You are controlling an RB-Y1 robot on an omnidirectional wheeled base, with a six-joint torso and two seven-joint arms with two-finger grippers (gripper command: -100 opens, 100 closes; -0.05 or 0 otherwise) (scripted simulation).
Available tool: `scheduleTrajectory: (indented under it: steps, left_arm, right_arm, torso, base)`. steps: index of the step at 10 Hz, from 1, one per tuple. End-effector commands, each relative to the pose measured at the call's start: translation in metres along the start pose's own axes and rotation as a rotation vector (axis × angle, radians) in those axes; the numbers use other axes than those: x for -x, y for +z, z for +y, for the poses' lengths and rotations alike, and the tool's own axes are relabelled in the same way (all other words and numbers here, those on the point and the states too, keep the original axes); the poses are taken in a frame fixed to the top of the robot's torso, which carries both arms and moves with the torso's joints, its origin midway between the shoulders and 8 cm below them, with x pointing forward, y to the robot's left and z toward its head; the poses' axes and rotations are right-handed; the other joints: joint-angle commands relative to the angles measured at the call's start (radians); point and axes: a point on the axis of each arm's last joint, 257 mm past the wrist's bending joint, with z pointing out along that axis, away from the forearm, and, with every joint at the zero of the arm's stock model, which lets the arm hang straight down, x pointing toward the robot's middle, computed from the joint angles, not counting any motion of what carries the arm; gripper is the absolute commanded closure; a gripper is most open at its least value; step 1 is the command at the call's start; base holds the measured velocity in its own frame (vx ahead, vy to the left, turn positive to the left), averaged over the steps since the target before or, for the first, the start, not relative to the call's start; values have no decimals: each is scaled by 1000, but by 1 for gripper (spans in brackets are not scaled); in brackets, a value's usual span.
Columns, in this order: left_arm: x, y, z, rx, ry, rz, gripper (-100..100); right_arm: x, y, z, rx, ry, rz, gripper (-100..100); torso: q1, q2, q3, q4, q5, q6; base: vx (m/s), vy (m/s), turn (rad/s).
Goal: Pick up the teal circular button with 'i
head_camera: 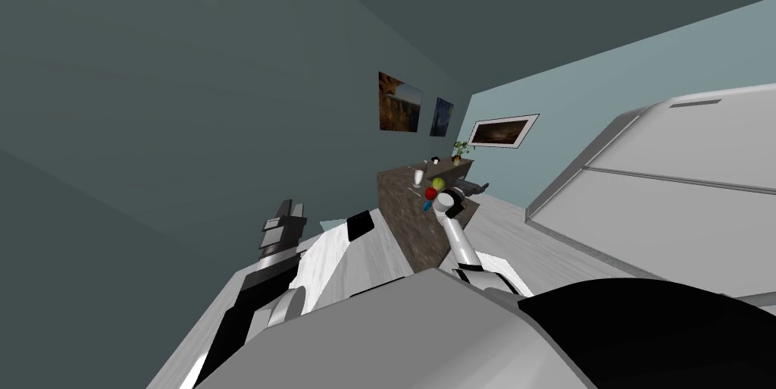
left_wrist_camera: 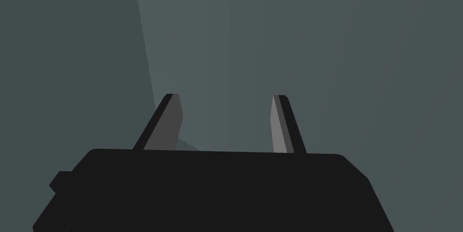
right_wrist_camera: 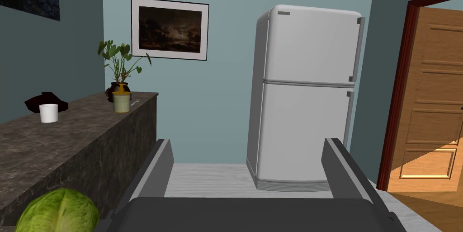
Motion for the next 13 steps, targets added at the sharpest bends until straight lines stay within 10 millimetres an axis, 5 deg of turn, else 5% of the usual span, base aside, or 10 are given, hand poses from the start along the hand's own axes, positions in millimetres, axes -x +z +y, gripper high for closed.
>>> scheduleTrajectory:
  steps: [1,13]
  left_arm:
    - [0,0,0,0,0,0,0]
    - [0,0,0,0,0,0,0]
  right_arm:
    - [11,8,-2,24,-4,-57,-100]
    - [89,8,-38,-16,75,-417,-100]
  torso:
    - [0,0,0,0,0,0]
    - [1,-1,-1,0,0,0]
  base:
    - [17,17,33]
    - [15,17,10]
